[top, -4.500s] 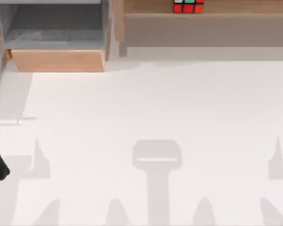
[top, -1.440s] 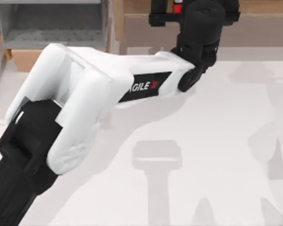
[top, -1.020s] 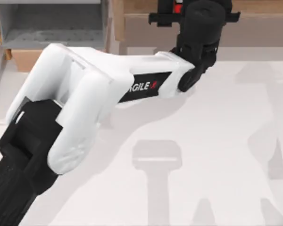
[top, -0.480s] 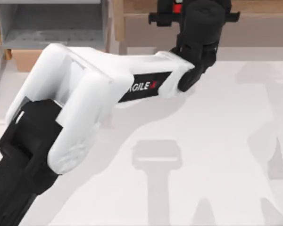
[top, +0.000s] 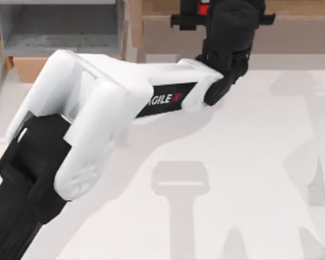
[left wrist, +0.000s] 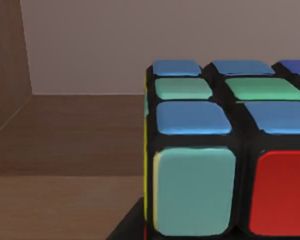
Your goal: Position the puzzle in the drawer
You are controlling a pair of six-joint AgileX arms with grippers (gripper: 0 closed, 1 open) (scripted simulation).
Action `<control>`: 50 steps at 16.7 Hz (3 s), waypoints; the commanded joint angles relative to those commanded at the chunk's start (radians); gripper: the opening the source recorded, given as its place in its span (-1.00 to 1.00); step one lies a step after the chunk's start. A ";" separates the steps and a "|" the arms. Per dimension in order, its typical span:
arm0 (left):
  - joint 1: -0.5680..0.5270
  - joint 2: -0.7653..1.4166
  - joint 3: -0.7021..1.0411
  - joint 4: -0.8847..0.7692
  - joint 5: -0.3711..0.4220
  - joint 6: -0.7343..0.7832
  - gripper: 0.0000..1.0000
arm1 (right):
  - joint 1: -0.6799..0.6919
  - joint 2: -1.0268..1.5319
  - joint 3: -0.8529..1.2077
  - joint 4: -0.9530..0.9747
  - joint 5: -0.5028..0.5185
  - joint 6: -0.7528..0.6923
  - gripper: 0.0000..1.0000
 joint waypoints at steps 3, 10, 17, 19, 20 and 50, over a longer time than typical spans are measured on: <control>-0.013 -0.050 -0.049 -0.001 -0.012 0.002 -1.00 | 0.000 0.000 0.000 0.000 0.000 0.000 1.00; -0.018 -0.085 -0.085 0.000 -0.024 0.004 -1.00 | 0.000 0.000 0.000 0.000 0.000 0.000 1.00; -0.095 -0.146 -0.016 -0.139 0.073 0.063 -1.00 | 0.000 0.000 0.000 0.000 0.000 0.000 1.00; -0.131 -0.168 0.014 -0.232 0.126 0.098 -1.00 | 0.000 0.000 0.000 0.000 0.000 0.000 1.00; -0.147 -0.177 0.030 -0.291 0.156 0.118 -1.00 | 0.000 0.000 0.000 0.000 0.000 0.000 1.00; 0.947 -0.053 0.878 -2.307 0.695 0.361 -1.00 | 0.000 0.000 0.000 0.000 0.000 0.000 1.00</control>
